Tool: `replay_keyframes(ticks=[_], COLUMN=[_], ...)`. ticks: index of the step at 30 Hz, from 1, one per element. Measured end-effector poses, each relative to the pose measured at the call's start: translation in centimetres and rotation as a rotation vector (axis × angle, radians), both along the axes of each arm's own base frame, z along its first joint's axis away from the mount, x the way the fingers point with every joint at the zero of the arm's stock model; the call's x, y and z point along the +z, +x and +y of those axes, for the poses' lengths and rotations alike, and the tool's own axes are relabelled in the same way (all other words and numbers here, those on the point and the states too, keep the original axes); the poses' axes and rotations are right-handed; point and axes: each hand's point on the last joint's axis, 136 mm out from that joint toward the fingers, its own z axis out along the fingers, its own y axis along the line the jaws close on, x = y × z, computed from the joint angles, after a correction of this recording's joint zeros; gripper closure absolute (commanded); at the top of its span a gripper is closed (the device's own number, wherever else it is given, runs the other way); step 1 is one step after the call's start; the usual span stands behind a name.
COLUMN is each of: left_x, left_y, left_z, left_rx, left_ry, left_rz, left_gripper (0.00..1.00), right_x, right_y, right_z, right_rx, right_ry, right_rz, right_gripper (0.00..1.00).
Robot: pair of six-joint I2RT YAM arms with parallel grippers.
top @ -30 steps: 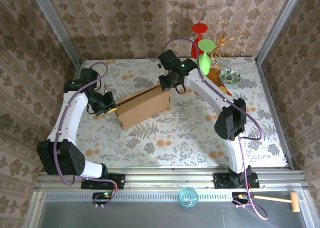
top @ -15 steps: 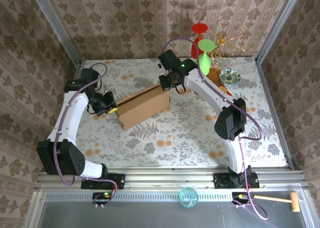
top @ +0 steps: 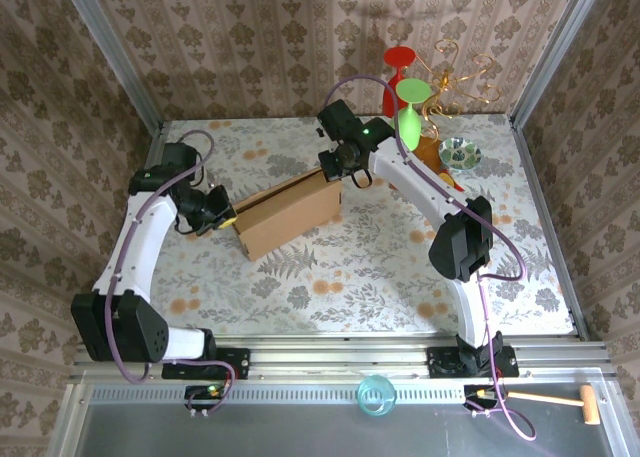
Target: Fold the paper box
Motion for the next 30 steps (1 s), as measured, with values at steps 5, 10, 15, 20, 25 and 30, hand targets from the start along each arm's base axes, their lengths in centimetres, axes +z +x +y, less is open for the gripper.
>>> replay_keyframes(ticks=[5, 10, 15, 20, 25, 30], left_x=[-0.3, -0.4, -0.5, -0.4, 0.0, 0.4], left_y=[0.0, 0.3, 0.4, 0.4, 0.8, 0.9], left_z=[-0.3, -0.3, -0.3, -0.3, -0.2, -0.4], left_rx=[-0.012, -0.010, -0.011, -0.006, 0.042, 0.054], left_ry=[-0.001, 0.000, -0.002, -0.006, -0.049, -0.095], left_rz=[-0.071, -0.120, -0.143, -0.142, -0.083, -0.020], left_gripper=[1.00, 1.00, 1.00, 1.00, 1.00, 1.00], right_x=[-0.2, -0.4, -0.4, -0.4, -0.4, -0.4], right_y=[0.1, 0.2, 0.4, 0.4, 0.4, 0.5], right_z=[-0.2, -0.2, -0.1, -0.2, -0.2, -0.3], right_rx=[-0.006, -0.008, -0.009, -0.010, -0.010, -0.012], right_ry=[-0.006, -0.008, -0.006, -0.005, -0.005, -0.006], right_rz=[-0.003, -0.006, -0.010, -0.011, -0.011, -0.010], right_gripper=[1.00, 1.00, 1.00, 1.00, 1.00, 1.00])
